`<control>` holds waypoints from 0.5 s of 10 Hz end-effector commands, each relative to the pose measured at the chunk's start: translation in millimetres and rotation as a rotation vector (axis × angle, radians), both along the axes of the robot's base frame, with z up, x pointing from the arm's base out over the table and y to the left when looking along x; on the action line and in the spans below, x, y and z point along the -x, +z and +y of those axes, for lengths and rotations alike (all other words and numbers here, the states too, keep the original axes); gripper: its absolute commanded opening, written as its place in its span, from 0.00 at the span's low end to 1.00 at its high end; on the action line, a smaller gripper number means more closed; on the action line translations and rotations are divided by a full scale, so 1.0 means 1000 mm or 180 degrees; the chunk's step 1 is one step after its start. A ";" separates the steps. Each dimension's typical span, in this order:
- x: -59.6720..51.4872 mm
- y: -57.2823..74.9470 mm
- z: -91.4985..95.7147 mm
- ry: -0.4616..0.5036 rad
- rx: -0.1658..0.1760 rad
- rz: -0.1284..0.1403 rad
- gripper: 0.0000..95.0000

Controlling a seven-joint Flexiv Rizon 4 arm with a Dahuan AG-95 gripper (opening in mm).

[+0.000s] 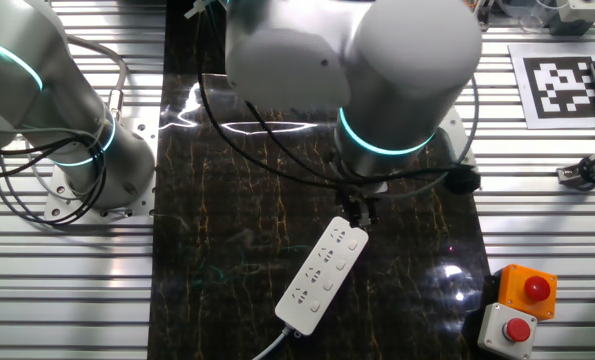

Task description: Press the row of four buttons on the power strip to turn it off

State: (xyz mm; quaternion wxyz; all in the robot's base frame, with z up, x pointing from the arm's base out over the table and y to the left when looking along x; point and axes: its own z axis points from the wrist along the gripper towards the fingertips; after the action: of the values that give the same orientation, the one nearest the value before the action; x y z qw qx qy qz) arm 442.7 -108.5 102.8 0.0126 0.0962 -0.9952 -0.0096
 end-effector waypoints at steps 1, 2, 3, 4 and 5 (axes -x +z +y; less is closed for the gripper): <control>0.001 0.002 -0.001 0.0059 0.0043 -0.0025 0.00; 0.001 0.002 -0.001 0.0020 0.0068 -0.0005 0.00; 0.002 0.002 -0.001 0.0040 0.0112 0.0005 0.00; 0.003 0.001 -0.002 0.0085 0.0137 0.0023 0.00; 0.004 0.001 -0.003 0.0092 0.0140 0.0023 0.00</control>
State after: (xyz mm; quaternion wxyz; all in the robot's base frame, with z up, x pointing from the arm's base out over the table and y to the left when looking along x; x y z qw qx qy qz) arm 437.2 -112.2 103.4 0.0205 0.1103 -0.9936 0.0150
